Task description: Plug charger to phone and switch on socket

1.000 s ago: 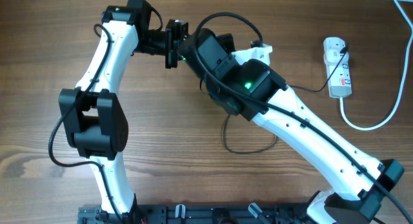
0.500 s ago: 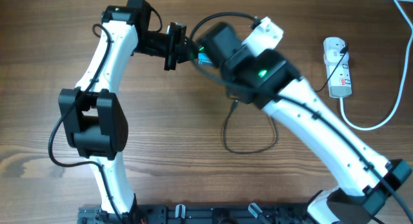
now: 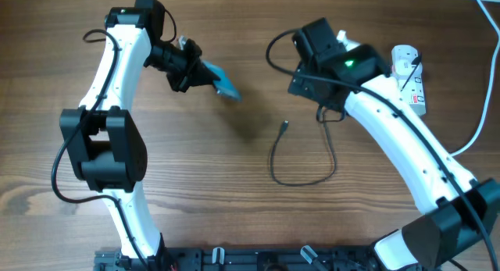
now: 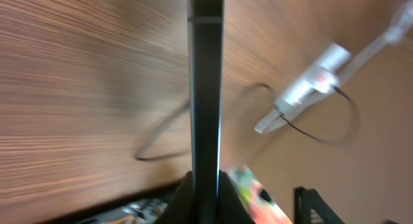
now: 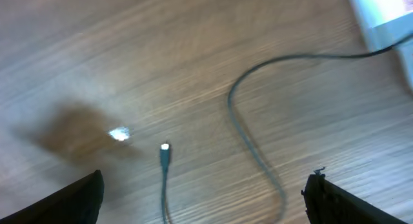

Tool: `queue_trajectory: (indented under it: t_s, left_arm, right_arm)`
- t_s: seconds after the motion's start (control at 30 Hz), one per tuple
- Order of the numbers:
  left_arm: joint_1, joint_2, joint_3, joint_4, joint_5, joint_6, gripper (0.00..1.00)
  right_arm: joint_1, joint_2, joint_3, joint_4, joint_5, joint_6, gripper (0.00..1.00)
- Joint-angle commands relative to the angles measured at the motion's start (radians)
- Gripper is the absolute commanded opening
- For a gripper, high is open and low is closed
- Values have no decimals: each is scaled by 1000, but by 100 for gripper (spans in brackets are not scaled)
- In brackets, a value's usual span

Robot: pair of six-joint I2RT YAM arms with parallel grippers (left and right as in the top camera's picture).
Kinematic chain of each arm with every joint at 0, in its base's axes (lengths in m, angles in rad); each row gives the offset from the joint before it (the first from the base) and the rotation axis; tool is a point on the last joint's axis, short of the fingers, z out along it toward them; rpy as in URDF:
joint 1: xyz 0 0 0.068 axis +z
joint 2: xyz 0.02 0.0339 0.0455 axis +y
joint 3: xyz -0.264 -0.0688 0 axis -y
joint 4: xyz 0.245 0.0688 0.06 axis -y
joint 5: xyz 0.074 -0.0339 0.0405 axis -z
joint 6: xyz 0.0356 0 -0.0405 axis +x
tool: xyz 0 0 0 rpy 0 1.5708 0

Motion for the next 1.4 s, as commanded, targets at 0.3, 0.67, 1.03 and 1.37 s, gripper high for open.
queue_trajectory:
  t_s: [0.3,0.67,1.03,1.37]
  left_arm:
    - [-2,-31,13,-22,-450,19,4]
    - [-14,-31,12,-21,-450,19,4]
    - [-43,-31,12,-19,-480,19,4]
    - [-43,-31,12,-20,-480,19,4]
  right_arm:
    - [3,16,-260,283,-254,-10,100]
    - [53,40,-320,348,-254,-20,90]
    - [66,184,-320,380,-263,-16,86]
    - [80,266,-320,415,-293,6,65]
